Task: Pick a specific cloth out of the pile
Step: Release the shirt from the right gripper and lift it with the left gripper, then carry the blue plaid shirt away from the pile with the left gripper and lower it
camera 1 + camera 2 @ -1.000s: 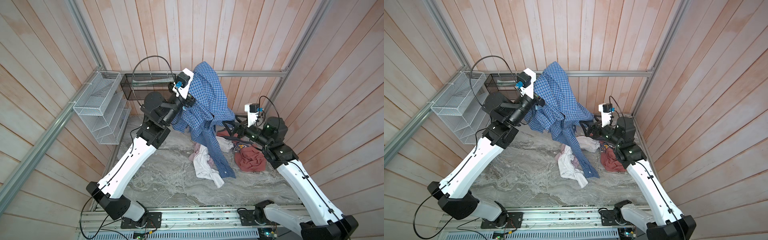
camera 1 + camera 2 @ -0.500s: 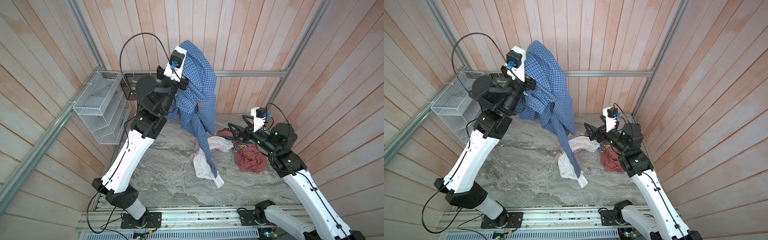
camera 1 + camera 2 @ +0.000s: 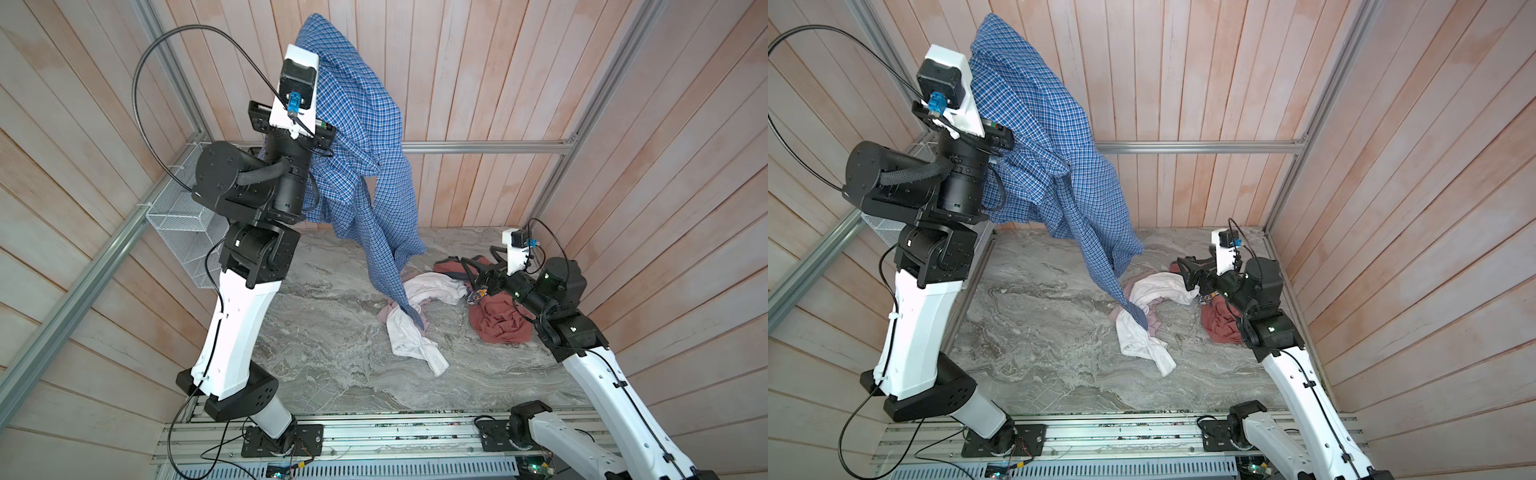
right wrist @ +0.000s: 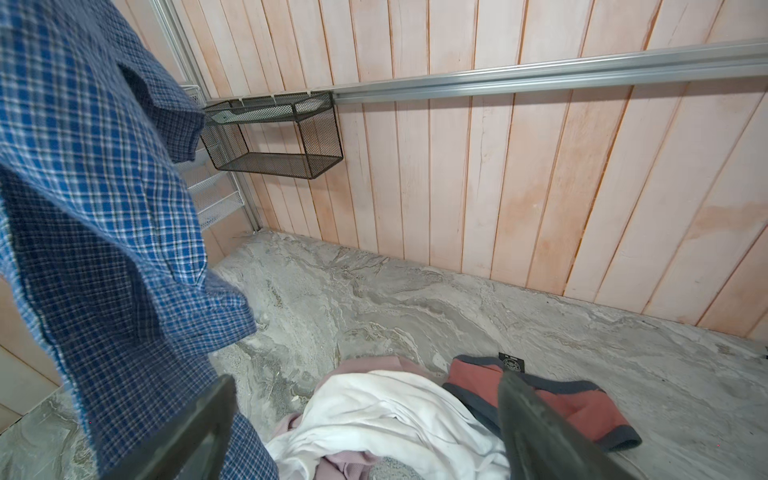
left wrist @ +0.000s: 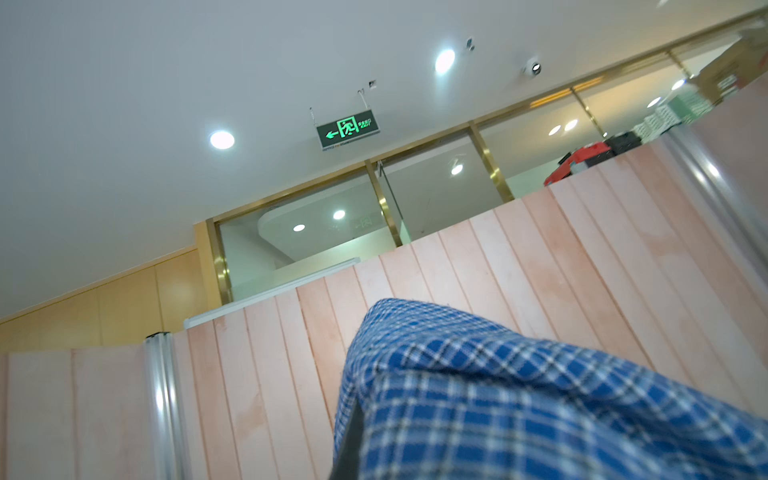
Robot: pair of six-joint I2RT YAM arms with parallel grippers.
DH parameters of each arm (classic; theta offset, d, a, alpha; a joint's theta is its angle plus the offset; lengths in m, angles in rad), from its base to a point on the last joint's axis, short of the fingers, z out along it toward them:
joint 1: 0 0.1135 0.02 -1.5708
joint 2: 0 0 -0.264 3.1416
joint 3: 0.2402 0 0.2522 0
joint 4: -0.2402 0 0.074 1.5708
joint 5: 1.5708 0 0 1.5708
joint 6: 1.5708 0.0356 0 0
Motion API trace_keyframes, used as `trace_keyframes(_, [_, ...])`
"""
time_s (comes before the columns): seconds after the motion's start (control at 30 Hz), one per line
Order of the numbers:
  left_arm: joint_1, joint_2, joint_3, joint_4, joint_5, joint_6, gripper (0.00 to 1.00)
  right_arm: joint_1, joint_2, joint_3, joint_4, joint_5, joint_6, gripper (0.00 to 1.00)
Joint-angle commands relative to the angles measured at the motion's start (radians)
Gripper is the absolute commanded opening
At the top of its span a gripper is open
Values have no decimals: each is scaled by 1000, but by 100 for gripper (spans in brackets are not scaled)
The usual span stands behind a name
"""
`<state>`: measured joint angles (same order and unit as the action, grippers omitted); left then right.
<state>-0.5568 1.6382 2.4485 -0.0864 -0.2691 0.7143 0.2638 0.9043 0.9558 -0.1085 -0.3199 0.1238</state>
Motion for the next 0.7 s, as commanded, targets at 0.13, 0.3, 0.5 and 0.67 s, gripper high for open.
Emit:
trace_keyframes(0.13, [141, -83, -137, 59, -103, 83, 0, -5, -14, -54, 23, -1, 30, 98])
trace_keyframes(0.3, [215, -113, -219, 40, -59, 19, 0, -5, -19, -72, 24, 2, 33, 98])
trace_keyframes(0.5, [242, -142, -323, 26, -4, -44, 0, -5, -30, -90, 22, 2, 34, 98])
trace_keyframes(0.67, [293, -175, -474, 58, 3, -93, 0, -5, -37, -97, 10, -4, 33, 98])
